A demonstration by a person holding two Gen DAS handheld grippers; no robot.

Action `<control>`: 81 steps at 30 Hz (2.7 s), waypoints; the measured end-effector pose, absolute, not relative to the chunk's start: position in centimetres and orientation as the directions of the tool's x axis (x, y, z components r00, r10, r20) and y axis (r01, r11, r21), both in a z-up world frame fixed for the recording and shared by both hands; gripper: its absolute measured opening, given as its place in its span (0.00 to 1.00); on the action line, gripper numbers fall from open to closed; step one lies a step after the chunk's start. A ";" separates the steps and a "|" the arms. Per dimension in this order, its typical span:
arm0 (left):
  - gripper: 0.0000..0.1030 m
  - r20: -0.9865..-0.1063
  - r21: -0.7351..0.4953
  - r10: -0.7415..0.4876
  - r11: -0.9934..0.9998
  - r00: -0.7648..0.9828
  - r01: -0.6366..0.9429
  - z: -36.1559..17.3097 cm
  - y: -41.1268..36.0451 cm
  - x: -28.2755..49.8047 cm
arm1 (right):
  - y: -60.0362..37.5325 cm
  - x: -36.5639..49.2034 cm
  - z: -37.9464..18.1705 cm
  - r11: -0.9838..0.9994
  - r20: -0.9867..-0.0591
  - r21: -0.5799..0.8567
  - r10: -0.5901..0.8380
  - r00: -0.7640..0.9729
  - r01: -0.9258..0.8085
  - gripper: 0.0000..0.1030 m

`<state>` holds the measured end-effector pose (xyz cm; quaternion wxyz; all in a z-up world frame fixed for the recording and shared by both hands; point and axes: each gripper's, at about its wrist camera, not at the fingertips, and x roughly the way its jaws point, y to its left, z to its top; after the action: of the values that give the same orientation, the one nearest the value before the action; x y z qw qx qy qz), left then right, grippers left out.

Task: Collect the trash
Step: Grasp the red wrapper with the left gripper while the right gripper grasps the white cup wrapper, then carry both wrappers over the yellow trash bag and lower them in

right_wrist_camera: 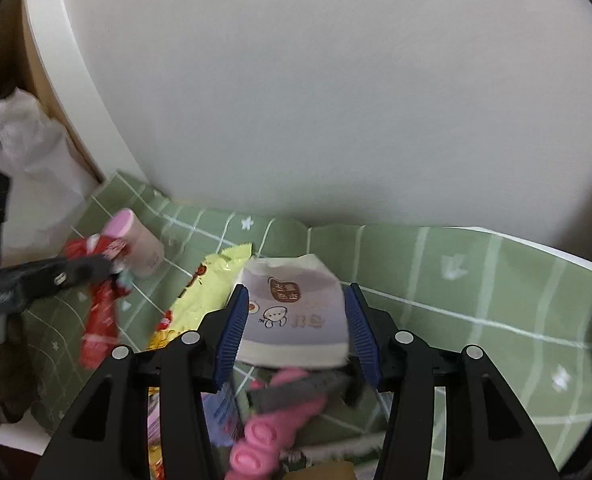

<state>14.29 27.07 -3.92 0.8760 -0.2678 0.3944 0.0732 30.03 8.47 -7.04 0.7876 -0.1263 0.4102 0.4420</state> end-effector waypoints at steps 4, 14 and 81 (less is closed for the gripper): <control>0.30 -0.744 -0.396 -0.061 0.843 0.665 -0.364 -4.7 27.6 13.2 | 9.8 31.2 -9.2 0.595 -0.812 0.117 0.519 0.269 -0.795 0.46; 0.30 -0.745 -0.402 -0.066 0.838 0.663 -0.368 -4.8 27.6 12.9 | 8.3 31.2 -10.8 0.614 -0.822 0.255 0.545 0.167 -0.747 0.26; 0.30 -0.701 -0.159 -0.563 0.721 0.437 0.675 0.7 -18.1 30.5 | -33.2 19.1 0.4 0.993 -0.646 0.116 0.100 0.757 -0.032 0.07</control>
<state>30.52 -18.08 0.68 0.8446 0.0724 0.3836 -0.3664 19.12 -33.23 0.37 0.9359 0.0491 0.3470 0.0352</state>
